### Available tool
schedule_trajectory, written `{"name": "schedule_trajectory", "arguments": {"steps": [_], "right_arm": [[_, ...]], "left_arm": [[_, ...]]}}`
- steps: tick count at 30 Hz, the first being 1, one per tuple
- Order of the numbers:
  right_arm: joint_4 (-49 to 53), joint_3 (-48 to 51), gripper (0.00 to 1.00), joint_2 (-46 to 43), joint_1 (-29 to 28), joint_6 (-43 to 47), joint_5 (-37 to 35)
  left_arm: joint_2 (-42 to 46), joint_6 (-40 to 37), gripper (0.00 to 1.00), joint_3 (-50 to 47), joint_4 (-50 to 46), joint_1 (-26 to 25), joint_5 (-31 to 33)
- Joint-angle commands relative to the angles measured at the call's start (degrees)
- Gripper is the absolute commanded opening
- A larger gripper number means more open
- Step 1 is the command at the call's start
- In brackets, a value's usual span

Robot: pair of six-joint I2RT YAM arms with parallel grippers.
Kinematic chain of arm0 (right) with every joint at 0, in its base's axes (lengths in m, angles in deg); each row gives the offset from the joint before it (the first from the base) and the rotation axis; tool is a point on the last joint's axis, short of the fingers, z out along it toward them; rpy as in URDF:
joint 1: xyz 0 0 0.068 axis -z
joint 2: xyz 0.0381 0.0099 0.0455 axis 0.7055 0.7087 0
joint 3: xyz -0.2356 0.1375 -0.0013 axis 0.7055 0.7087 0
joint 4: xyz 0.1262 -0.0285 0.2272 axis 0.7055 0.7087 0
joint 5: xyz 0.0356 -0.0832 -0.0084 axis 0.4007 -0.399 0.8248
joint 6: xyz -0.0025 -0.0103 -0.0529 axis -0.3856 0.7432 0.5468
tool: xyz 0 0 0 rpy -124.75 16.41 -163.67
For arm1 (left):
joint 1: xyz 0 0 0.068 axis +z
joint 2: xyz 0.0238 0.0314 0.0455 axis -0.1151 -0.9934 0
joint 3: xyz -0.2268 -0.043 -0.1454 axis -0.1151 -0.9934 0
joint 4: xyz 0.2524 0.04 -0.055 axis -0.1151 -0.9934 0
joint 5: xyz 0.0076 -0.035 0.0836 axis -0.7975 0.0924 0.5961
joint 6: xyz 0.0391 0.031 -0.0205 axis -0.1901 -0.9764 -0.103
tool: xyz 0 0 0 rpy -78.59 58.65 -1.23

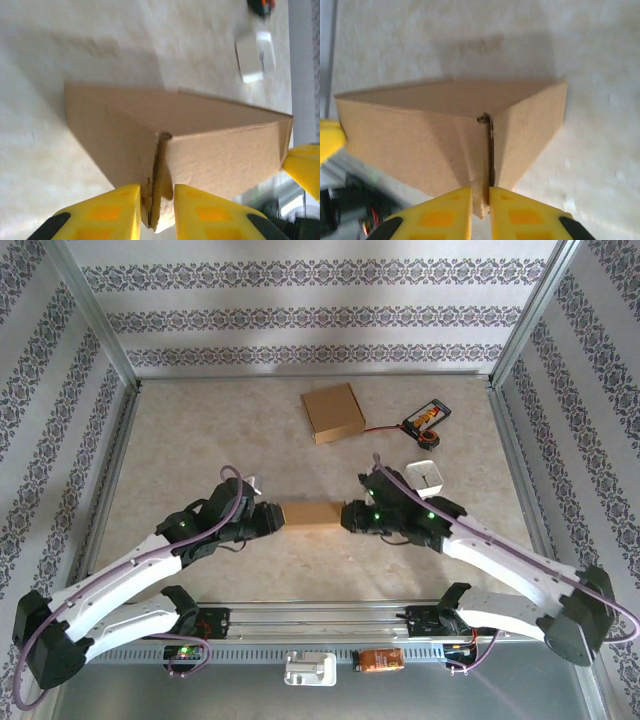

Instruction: Fold the paper box

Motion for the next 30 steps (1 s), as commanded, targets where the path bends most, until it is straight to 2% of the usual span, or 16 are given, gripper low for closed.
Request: {"name": "schedule_trajectory", "arguments": {"steps": [1,4,8,13,15,18,23,25,27,28,30], "right_arm": [[14.8,2.7,0.25,-7.9,-1.6,-4.1,3.5],[18.9,2.1,0.42,-14.0,-0.9,-5.9,1.6],[18.1,2.5,0.66,-14.7,2.7,-3.9,0.3],[6.5,7.3,0.74,-9.1,4.7,-2.7,3.5],[2.3,9.1,0.74,-6.8,4.4,-2.8,4.5],[-3.7,11.8,0.72,-2.7,3.1,-3.3,6.5],[-12.6,15.1,0.62,4.0,-0.4,-7.2,8.1],[-16.0,15.8,0.58,6.4,-1.5,-9.5,8.8],[-17.7,15.5,0.49,7.9,-2.8,-11.3,8.3],[-18.3,15.4,0.43,8.6,-3.5,-12.5,7.4],[-19.9,14.8,0.38,9.8,-4.6,-14.6,6.0]], "left_arm": [[3.6,2.1,0.32,2.0,-10.3,-6.4,-0.6],[5.8,2.2,0.51,3.4,-11.6,-8.2,3.0],[5.4,1.1,0.64,2.0,-9.1,-8.2,6.5],[-1.2,-0.3,0.72,-0.4,-5.7,-8.2,8.4],[-3.2,0.6,0.74,-1.7,-4.1,-8.2,7.8],[-5.1,4.5,0.74,-6.6,3.2,-8.2,3.8],[-9.5,12.0,0.63,-13.9,19.8,-8.2,-3.8],[-12.4,13.8,0.53,-14.3,22.3,-8.3,-5.7],[-14.2,14.9,0.42,-14.4,24.2,-9.0,-5.3],[-14.6,15.5,0.37,-14.6,25.2,-9.2,-5.1],[-14.4,16.2,0.32,-14.7,25.6,-9.0,-3.3]]}}
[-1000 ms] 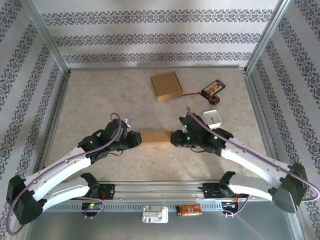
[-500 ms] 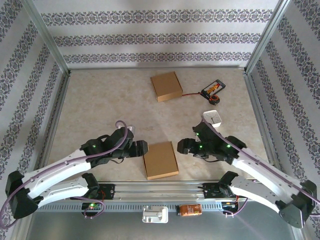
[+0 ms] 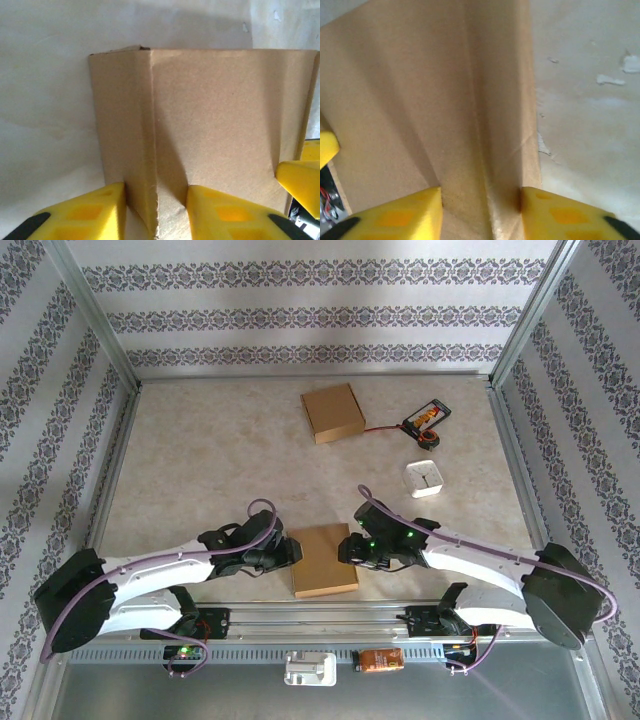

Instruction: Fold the paper box

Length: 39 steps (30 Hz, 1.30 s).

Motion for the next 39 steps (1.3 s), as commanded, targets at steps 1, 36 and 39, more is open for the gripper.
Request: {"name": "schedule_trajectory", "arguments": {"steps": [1,36,39], "right_arm": [[-9.4,-0.8,0.37,2.5,-2.4,-5.2,-1.4],[7.8,-98.1,0.6,74.9,10.4,12.3,-11.8],[11.3,-98.9,0.7,71.4,11.0,14.3,-14.7]], "left_arm": [[-0.4,3.9,0.31,-0.9,5.9,-0.7,1.0],[-47.3,-26.1,0.65,36.5,18.9,47.5,-9.3],[-45.0,-27.5,0.71,36.5,17.2,47.9,-7.6]]}}
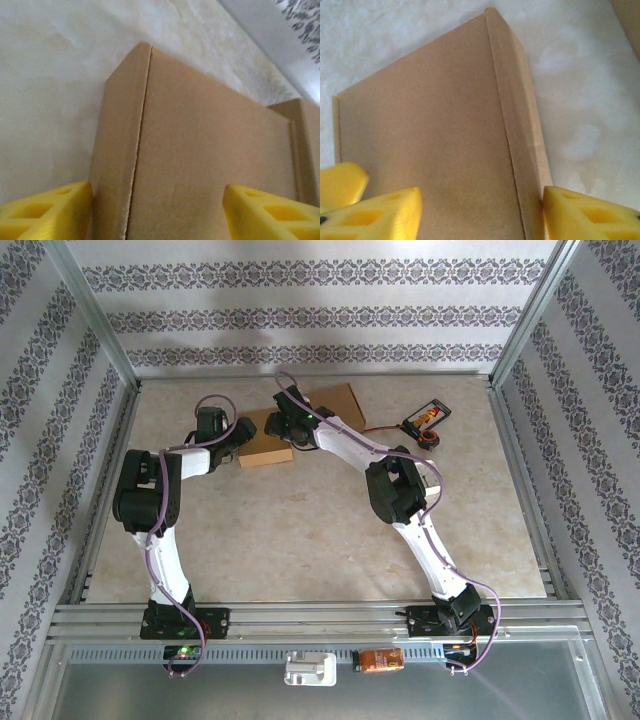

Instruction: Fold the paper box

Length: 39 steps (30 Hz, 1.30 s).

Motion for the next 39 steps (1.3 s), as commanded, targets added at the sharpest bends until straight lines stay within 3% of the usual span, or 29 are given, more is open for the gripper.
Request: {"name": "schedule_trajectory", "arguments": {"steps": [1,5,10,17,19,25,29,33,36,39], "right_arm": [[4.1,-2.8,0.77,-5.5,-0.8,3.8,0.3],[6.5,-1.9,0.9,-11.7,-0.2,7.1,-1.5],[5.6,6.5,0.93,-23.9,0.5,13.4,-3.1],[-4.2,39.2,0.95,-51.4,4.2,25.0,-6.8],[-7.2,48.8,0.98,-58.9,6.0,26.7,-9.6],[-18.7,75.9,0.98,-78.9,16.6,27.9,-6.7],[-25.6,90.8,0.98,-88.0,25.4,26.9,-6.6],[-31.4,102.0,0.98,-92.5,30.9,32.5,-11.9],[-35.9,107.0,0.98,-93.2,32.6,41.0,-16.6],[-51.5,113.7,0.98,-88.1,36.0,46.3,-12.0]], "left_arm": [[2.7,-2.8,0.73,0.1,-7.6,0.0,-2.4],[9.2,-5.4,0.78,-0.5,-11.4,0.6,1.7],[21.8,-8.9,0.83,-1.7,-16.9,0.6,4.1],[48.1,-15.8,0.95,-16.3,-16.8,0.6,4.0],[55.0,-17.7,1.0,-22.0,-16.2,0.6,6.5],[71.9,-25.0,1.0,-35.9,-15.4,0.5,15.7],[75.8,-27.3,1.0,-42.6,-11.0,0.6,21.0],[75.2,-32.3,1.0,-48.7,-2.5,0.6,20.6],[71.9,-36.3,1.0,-51.3,3.3,0.6,20.6],[64.0,-38.1,1.0,-51.6,10.1,1.1,19.3]]}}
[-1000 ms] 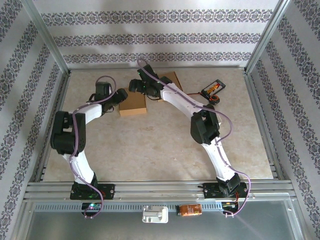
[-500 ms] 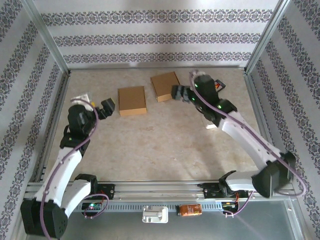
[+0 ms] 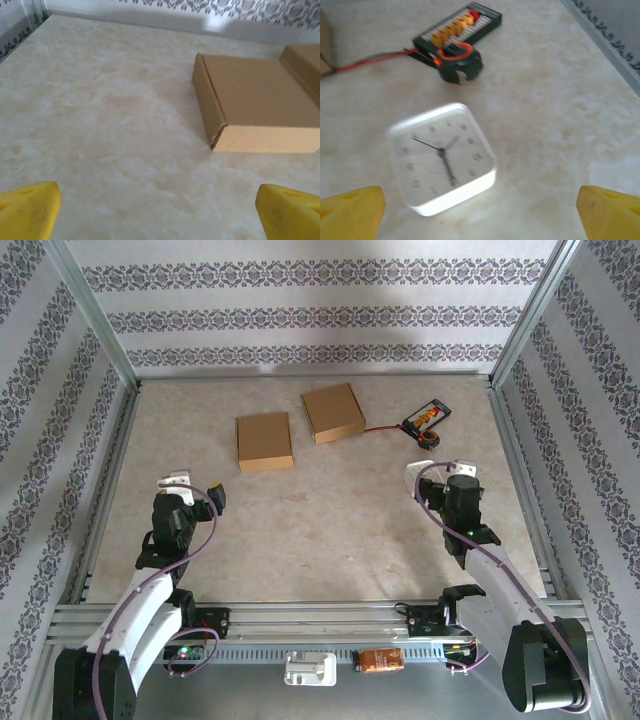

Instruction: Fold the paper box

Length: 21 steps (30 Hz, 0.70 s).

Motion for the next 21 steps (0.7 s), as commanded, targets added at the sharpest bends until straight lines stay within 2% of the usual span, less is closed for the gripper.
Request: {"name": "schedule_trajectory", "arguments": {"steps": [1,2,3,5,7,8,9,10,13,14,16,18,21], "right_arm": [[-21.0,4.3,0.98,6.3,3.8,8.2,4.2],[-21.3,2.4,0.98,8.9,4.4,8.7,8.6],[-26.3,2.3,0.98,12.7,4.3,9.4,12.2],[-36.7,0.5,0.98,20.7,4.3,9.6,16.4],[-40.6,-4.3,0.98,31.6,4.5,9.4,20.3],[-51.9,-2.5,0.98,37.3,5.5,6.5,20.2],[-53.8,0.2,0.98,36.0,7.6,4.1,20.2],[-50.1,-0.1,0.98,34.2,8.6,4.4,21.6],[-50.1,-1.3,0.98,35.8,6.6,5.6,18.9],[-47.5,-2.6,0.98,35.2,6.0,6.2,17.8],[-45.9,-3.5,0.98,34.9,5.2,6.7,16.3],[-45.7,-3.6,0.98,34.9,4.8,7.0,15.5],[-45.7,-3.7,0.98,34.9,4.8,7.1,15.4]], "left_arm": [[-7.6,-4.9,1.0,-0.5,14.5,1.2,-0.9],[-11.0,-4.3,1.0,-0.7,19.2,1.7,-2.5],[-14.4,-3.4,1.0,-0.5,22.6,2.3,-4.1],[-20.9,-2.5,1.0,0.0,29.4,3.2,-5.6],[-29.4,-1.5,1.0,1.1,36.6,5.1,-7.0],[-31.8,-1.1,1.0,2.5,37.5,7.0,-10.7],[-31.4,-0.8,1.0,5.0,31.4,8.2,-11.0],[-31.9,-1.6,1.0,5.4,31.4,8.5,-10.2],[-41.6,-1.7,1.0,4.0,45.6,9.9,-10.7],[-45.1,-3.3,1.0,4.5,49.0,9.8,-14.7],[-47.9,-5.3,1.0,6.1,48.7,8.6,-16.1],[-46.0,-5.3,1.0,7.8,41.9,8.3,-13.6],[-46.5,-5.4,1.0,8.1,42.3,7.5,-11.6]]}}
